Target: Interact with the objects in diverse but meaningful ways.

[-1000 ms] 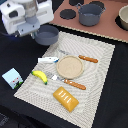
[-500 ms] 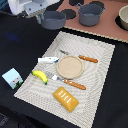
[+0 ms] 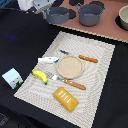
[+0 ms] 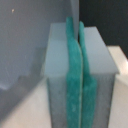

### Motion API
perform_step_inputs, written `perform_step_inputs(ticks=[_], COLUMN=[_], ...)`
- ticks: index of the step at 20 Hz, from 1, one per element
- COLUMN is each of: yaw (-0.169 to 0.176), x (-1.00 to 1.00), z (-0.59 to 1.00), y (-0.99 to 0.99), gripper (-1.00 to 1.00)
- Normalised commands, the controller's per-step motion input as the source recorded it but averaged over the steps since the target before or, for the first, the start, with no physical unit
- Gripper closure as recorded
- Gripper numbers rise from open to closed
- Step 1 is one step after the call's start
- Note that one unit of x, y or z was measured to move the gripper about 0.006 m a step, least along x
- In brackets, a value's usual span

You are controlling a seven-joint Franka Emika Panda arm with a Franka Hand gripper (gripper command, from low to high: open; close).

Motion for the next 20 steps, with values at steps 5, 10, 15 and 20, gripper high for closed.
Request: perform_step_inputs(ticks=[5,10,15,20], yaw=[0.017,0.016,0.013,0.029], x=[0.29,0.24,0.26,0.24], z=[0.30,0.14,0.00,0.00], y=[0.64,0.55,0.40,0.42], gripper=[1.00,1.00,1.00,1.00])
